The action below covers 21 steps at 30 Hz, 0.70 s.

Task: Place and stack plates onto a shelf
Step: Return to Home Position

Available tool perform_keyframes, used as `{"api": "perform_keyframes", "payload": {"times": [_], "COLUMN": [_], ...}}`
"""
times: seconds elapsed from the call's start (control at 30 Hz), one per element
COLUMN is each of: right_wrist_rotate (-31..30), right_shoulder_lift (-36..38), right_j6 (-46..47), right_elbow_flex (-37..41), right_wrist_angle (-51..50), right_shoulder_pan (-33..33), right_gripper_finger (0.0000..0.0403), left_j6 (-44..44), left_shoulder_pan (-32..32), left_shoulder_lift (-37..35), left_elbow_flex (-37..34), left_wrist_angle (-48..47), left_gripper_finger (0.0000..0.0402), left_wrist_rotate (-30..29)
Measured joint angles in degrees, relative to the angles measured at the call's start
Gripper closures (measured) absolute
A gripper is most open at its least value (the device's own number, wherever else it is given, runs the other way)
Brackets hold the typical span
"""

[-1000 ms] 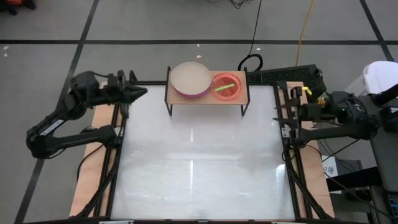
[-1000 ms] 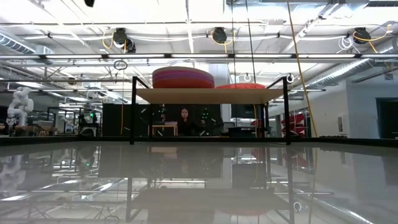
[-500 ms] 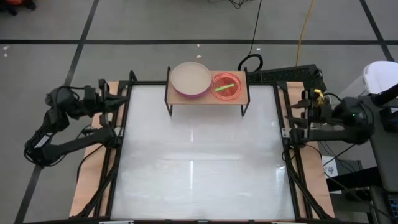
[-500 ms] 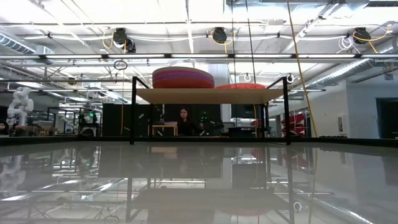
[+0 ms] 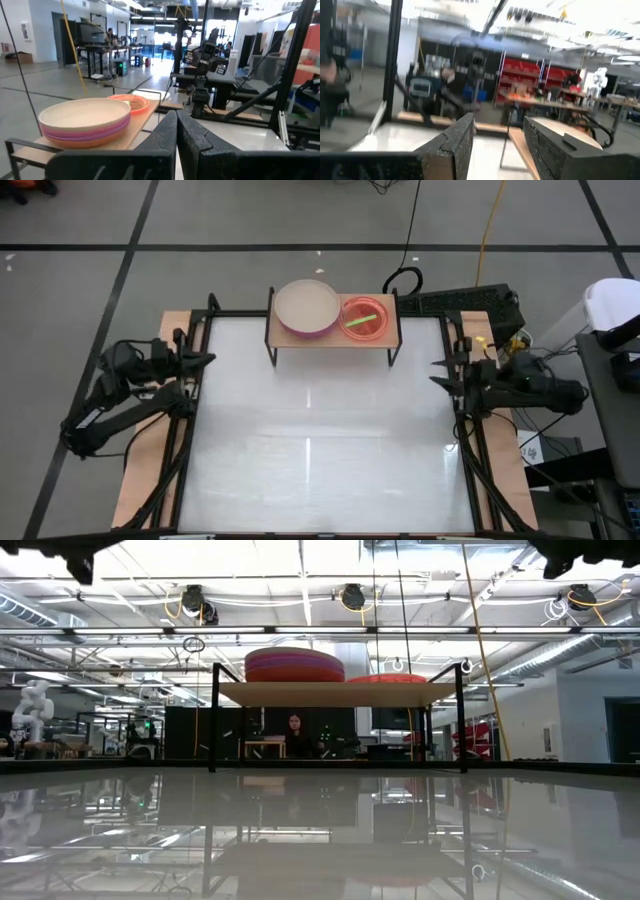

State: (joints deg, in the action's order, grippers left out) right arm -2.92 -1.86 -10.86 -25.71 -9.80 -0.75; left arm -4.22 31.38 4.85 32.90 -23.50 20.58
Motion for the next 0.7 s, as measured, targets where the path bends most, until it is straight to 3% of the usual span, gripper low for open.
{"api": "perform_keyframes", "payload": {"times": [0.13,0.4,0.5,0.6,0.7], "right_wrist_rotate": [-0.02,-0.50,-3.74,-8.39,-9.01], "right_shoulder_lift": [0.47,0.63,0.54,0.26,0.28], "right_j6": [1.82,0.58,1.62,2.67,2.61], "right_elbow_flex": [6.31,20.06,24.61,24.50,24.58], "right_wrist_angle": [11.91,31.54,37.42,34.64,33.98], "right_shoulder_pan": [0.00,0.02,0.00,0.02,0.02], "right_gripper_finger": [0.0248,0.0248,0.0248,0.0248,0.0248], "left_j6": [-2.11,-3.94,-4.33,-5.31,-5.79], "left_shoulder_pan": [0.00,-0.02,-0.02,-0.02,-0.02], "left_shoulder_lift": [-4.36,-4.60,-4.64,-4.64,-4.60], "left_elbow_flex": [-5.55,-13.23,-16.20,-20.15,-23.78], "left_wrist_angle": [4.04,9.68,13.52,18.06,24.33], "left_gripper_finger": [0.0396,0.0396,0.0396,0.0396,0.0396], "left_wrist_rotate": [0.27,1.99,2.07,2.08,2.10]}}
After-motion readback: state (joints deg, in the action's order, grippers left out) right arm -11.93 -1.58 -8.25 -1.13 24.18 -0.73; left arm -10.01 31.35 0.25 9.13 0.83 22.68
